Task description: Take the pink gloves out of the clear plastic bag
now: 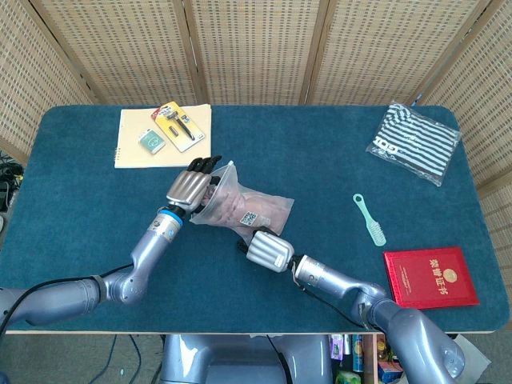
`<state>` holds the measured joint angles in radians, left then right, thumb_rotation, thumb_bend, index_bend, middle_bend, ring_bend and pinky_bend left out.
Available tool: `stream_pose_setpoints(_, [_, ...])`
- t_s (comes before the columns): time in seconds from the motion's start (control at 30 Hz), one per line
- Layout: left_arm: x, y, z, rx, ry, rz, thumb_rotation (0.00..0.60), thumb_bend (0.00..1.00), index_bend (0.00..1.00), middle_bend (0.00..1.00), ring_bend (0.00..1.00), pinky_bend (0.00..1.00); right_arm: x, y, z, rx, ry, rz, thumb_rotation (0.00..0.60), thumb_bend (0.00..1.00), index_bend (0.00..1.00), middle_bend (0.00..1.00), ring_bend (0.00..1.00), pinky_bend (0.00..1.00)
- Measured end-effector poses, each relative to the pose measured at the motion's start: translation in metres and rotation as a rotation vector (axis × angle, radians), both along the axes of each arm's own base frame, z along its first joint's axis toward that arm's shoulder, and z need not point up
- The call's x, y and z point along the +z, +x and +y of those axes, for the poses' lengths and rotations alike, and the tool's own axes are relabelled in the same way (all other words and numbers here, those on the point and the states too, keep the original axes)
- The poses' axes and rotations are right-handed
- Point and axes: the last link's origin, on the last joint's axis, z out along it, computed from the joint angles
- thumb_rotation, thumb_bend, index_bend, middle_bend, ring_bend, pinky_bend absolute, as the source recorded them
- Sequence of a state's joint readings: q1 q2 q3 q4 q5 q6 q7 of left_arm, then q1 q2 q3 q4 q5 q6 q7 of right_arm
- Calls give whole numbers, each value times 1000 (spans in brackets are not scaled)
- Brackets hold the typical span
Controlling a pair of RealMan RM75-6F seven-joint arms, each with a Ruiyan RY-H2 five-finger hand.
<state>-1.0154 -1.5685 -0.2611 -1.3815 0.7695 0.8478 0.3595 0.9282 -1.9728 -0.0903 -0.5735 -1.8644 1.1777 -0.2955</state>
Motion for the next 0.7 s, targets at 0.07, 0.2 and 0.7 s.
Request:
stream_pose_setpoints(0.07, [0,0,0,-1,0,0,600,476,794,0,0,0,0,0,0,-1,1,1,600,487,302,855,744,930])
stream_pose_setpoints(0.2, [0,1,0,-2,0,-2,600,476,794,0,0,0,-2,-1,0,-7,3,2,600,487,342,855,744,930])
stream_pose_setpoints(0.7, [0,-2,0,6,-1,-6,600,476,794,0,0,0,-5,0,1,-28,9,-10,600,487,490,855,744,930])
